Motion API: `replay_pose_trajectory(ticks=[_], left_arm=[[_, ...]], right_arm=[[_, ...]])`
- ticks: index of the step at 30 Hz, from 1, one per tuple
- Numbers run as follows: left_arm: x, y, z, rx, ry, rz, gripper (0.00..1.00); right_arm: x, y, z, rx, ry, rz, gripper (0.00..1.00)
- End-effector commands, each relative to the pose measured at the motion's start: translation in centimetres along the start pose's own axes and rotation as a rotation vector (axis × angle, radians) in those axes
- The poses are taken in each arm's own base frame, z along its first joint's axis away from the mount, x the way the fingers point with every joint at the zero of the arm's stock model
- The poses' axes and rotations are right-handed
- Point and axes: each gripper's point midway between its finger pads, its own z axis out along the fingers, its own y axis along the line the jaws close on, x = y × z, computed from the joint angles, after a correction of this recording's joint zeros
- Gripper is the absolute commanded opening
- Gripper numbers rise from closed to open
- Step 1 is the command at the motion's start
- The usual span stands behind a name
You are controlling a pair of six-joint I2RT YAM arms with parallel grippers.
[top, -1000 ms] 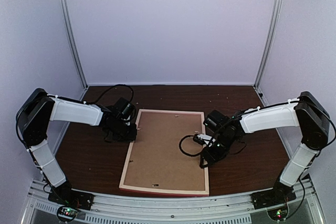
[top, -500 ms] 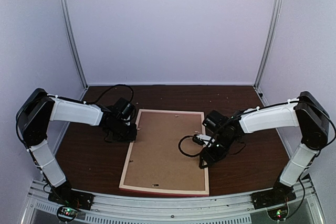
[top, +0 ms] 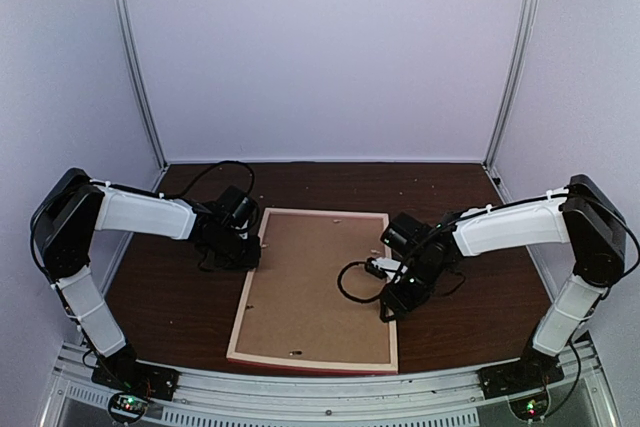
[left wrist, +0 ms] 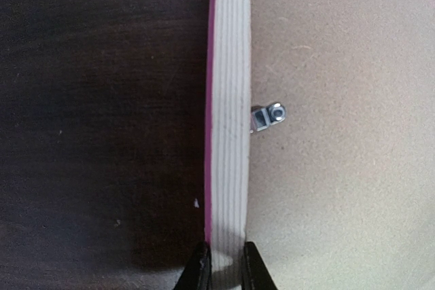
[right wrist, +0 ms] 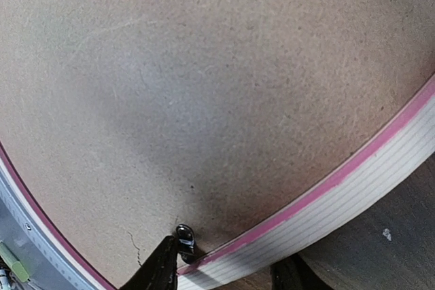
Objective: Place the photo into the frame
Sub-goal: Press the fastener onto the backboard.
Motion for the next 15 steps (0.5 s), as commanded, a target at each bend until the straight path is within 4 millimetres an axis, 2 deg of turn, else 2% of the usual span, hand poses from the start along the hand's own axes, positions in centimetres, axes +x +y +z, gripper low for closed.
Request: replay_pose_trajectory(ticks=[1, 15], left_arm=[[2.03, 1.17, 1.65, -0.027, 0.064, -0.020, 0.00], [2.14, 1.20, 1.66, -0.027, 0.066, -0.021, 0.00]], right_arm=[[0.78, -4.27, 3.13, 0.180, 0.023, -0.002, 0.46], [0.72, -4.00, 3.43, 0.161, 0.025, -0.004, 0.40]])
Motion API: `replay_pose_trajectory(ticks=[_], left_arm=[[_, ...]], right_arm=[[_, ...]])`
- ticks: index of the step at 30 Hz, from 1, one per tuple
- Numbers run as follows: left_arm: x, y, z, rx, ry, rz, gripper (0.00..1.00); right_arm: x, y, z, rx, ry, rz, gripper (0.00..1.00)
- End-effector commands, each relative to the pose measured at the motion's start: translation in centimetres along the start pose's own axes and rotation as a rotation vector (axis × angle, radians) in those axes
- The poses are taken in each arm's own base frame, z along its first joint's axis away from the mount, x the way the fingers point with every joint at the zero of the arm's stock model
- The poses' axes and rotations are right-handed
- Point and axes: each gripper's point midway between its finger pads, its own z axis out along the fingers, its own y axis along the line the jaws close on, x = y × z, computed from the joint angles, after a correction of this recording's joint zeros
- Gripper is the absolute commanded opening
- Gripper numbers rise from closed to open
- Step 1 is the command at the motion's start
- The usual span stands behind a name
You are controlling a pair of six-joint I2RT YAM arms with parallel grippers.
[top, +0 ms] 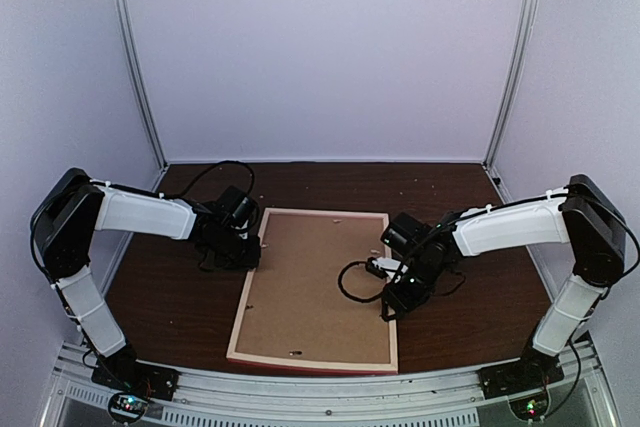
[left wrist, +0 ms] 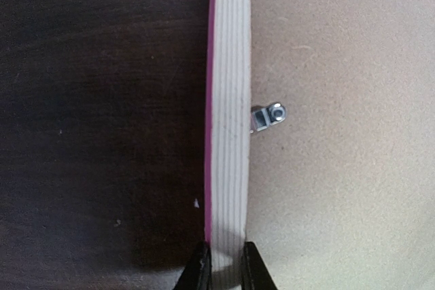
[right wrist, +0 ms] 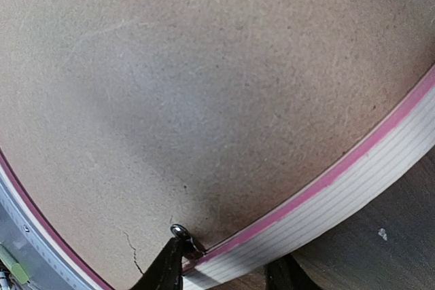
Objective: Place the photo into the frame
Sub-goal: Press the fastener onto the backboard.
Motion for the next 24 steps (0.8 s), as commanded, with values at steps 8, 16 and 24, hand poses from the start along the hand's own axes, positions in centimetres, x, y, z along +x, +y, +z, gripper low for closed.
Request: replay_pose_trajectory(ticks=[8, 16, 24], left_arm=[[2.1, 1.2, 1.6, -0.026, 0.065, -0.021, 0.00], [2.0, 1.2, 1.5, -0.027, 0.061, -0.021, 0.00], [2.0, 1.1, 1.4, -0.024, 0.059, -0.024, 0.00]], right_arm=[[0.3, -3.3, 3.1, 0.122, 0.003, -0.005, 0.40], [-0.2, -2.8, 2.9, 0.063, -0.022, 0.017, 0.46], [-2.1, -3.2, 1.3, -0.011, -0.104, 0.122, 0.63]])
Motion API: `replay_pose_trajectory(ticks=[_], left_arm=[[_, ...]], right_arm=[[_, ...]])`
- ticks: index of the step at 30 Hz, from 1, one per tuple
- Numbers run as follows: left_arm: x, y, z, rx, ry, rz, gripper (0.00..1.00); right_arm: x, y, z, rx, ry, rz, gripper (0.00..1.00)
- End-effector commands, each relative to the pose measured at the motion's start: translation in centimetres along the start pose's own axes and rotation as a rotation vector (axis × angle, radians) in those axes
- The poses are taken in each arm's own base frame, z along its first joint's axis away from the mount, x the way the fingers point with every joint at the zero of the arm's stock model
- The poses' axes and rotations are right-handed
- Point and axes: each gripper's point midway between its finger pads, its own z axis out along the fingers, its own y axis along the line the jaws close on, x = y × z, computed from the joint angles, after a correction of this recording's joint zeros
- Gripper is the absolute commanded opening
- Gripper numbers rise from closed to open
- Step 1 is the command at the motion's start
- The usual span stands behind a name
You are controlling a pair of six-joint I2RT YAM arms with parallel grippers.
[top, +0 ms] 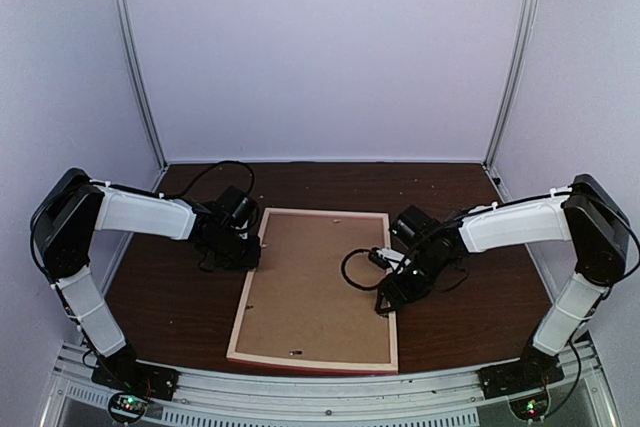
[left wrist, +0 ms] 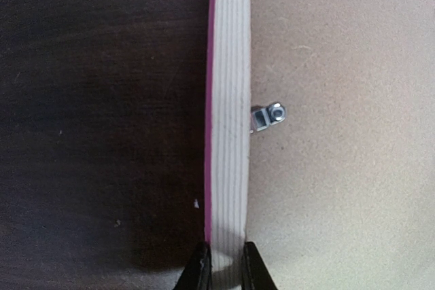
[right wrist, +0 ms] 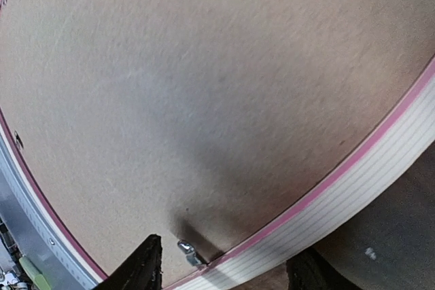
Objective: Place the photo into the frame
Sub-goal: Press the fastener onto the backboard.
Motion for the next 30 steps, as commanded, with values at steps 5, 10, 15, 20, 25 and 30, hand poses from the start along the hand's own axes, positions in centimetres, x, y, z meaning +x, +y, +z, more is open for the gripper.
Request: replay_pose_trajectory(ticks=[5, 10, 15, 20, 25, 30], left_arm=[[2.1, 1.0, 1.3, -0.016, 0.060, -0.029, 0.00], [2.0, 0.9, 1.1, -0.006, 0.054, -0.031, 0.00], [1.9, 0.7, 0.8, 0.002, 0.048, -0.031, 0.00], [2.0, 0.7, 0.8, 0.006, 0.050, -0.028, 0.00], [2.0, 0.8, 0.8, 0.002, 0.048, -0.027, 0.00], [2.1, 0.7, 0.9, 0.007, 0.051, -0.026, 0.00]], right_arm=[[-3.2, -5.7, 0.8, 0.155, -0.089, 0.150, 0.62], [-6.6, -8.1, -0.1, 0.219, -0.163, 0.230, 0.62], [-9.6, -9.5, -0.5, 0.252, -0.195, 0.247, 0.62], [-11.2, -10.1, -0.2, 0.264, -0.185, 0.229, 0.60], [-11.7, -11.0, 0.4, 0.277, -0.174, 0.236, 0.57], [-12.0, -12.0, 0.6, 0.276, -0.188, 0.261, 0.50]])
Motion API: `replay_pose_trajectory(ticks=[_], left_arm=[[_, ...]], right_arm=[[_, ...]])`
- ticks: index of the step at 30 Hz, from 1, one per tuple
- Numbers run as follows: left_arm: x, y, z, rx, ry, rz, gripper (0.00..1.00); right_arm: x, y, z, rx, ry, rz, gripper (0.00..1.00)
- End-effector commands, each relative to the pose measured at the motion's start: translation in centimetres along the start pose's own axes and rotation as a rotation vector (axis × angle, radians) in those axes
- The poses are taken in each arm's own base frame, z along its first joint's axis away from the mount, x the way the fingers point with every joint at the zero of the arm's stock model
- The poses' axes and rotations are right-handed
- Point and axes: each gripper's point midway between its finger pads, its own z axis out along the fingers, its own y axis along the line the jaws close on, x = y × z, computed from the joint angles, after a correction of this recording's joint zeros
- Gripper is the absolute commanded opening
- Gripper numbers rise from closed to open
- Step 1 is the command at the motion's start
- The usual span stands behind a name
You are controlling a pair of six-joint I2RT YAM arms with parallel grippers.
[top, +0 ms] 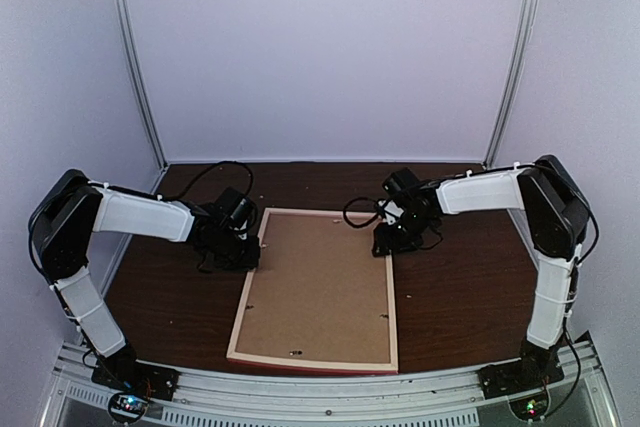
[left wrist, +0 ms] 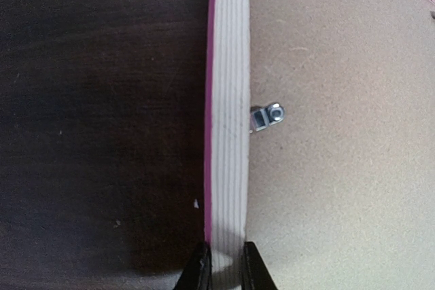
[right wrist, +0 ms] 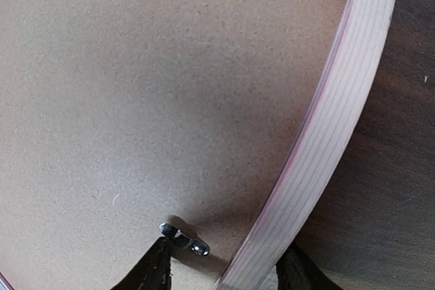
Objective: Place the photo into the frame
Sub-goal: Press the fastener onto the backboard.
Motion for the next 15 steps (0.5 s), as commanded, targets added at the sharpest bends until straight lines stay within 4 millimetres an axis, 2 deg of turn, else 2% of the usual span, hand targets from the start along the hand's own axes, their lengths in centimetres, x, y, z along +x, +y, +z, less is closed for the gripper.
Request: replay_pose_trajectory(ticks=[1, 15], left_arm=[[2.1, 0.8, 0.9, -0.007, 0.066, -0.025, 0.00], [2.3, 0.9, 1.2, -0.009, 0.072, -0.024, 0.00]], right_arm=[[1.3, -2.6, 2.3, 0.068, 0.054, 0.026, 0.49], [0.0, -3.8, 4.0, -0.003, 0.027, 0.158, 0.39]])
